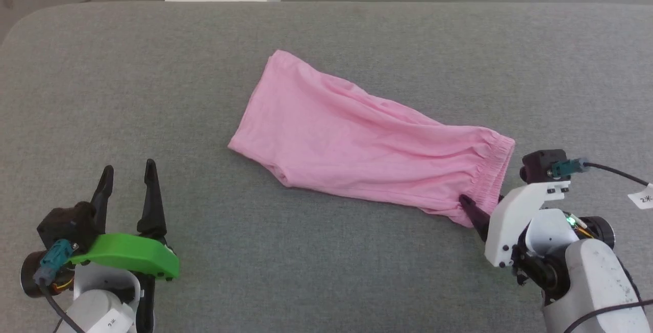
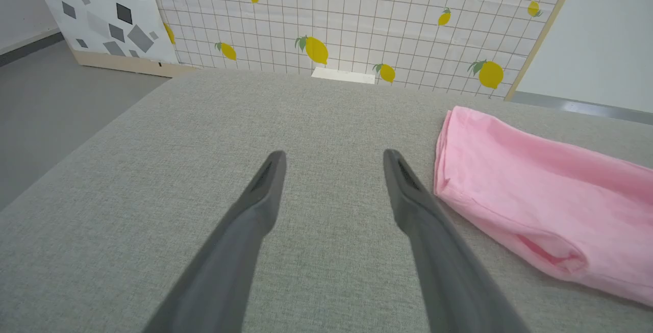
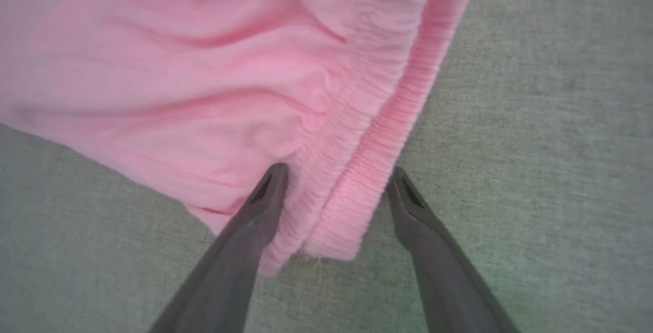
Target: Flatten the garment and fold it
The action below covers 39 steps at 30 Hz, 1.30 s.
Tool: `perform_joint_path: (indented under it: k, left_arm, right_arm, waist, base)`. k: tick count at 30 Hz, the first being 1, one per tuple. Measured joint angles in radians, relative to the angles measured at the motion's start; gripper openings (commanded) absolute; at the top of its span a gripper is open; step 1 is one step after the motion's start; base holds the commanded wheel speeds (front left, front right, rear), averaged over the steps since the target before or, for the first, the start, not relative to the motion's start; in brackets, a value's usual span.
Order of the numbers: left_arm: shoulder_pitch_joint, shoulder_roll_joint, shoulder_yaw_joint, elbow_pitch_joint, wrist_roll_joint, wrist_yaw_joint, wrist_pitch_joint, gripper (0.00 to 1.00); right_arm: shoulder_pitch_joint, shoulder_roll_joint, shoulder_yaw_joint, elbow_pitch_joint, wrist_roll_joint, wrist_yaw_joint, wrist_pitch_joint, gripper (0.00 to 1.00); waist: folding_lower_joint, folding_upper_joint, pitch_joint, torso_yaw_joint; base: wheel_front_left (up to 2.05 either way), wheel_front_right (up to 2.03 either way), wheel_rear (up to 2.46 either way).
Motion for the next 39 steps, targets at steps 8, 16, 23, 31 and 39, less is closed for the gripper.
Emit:
perform_joint_path:
  k: [8, 16, 23, 31, 39]
  left_arm:
    - [-0.006, -0.001, -0.017, 0.009, -0.011, -0.016, 0.012, 1.0]
    - [-0.062, -0.007, -0.062, 0.024, -0.043, -0.057, 0.102, 1.0]
    - [-0.233, -0.012, -0.132, 0.11, -0.084, -0.09, 0.323, 1.0]
    - [-0.45, -0.02, -0.227, 0.296, -0.078, -0.111, 0.571, 1.0]
    - [-0.525, -0.021, -0.26, 0.497, -0.096, -0.151, 0.707, 1.0]
  right_arm:
    - [-0.044, -0.015, 0.042, 0.034, -0.006, 0.0, 0.018, 0.0]
    - [-0.063, -0.005, 0.068, 0.044, 0.005, 0.0, -0.002, 0.0]
    - [-0.064, -0.002, 0.072, 0.05, 0.03, 0.0, -0.028, 0.0]
    - [-0.07, -0.001, 0.095, 0.049, 0.055, 0.0, -0.03, 0.0]
    - [-0.081, 0.001, 0.121, 0.036, 0.065, 0.0, -0.037, 0.0]
  waist:
    - [0.0, 0.0, 0.019, 0.015]
    - [0.0, 0.0, 0.026, 0.002]
    - [0.0, 0.0, 0.025, -0.015]
    - [0.0, 0.0, 0.03, -0.038]
    - [0.0, 0.0001, 0.054, -0.076]
  base:
    - [0.0, 0.0, 0.0]
    - [0.0, 0.0, 0.0]
    - [0.0, 0.0, 0.0]
    - [0.0, 0.0, 0.0]
    - [0.0, 0.0, 0.0]
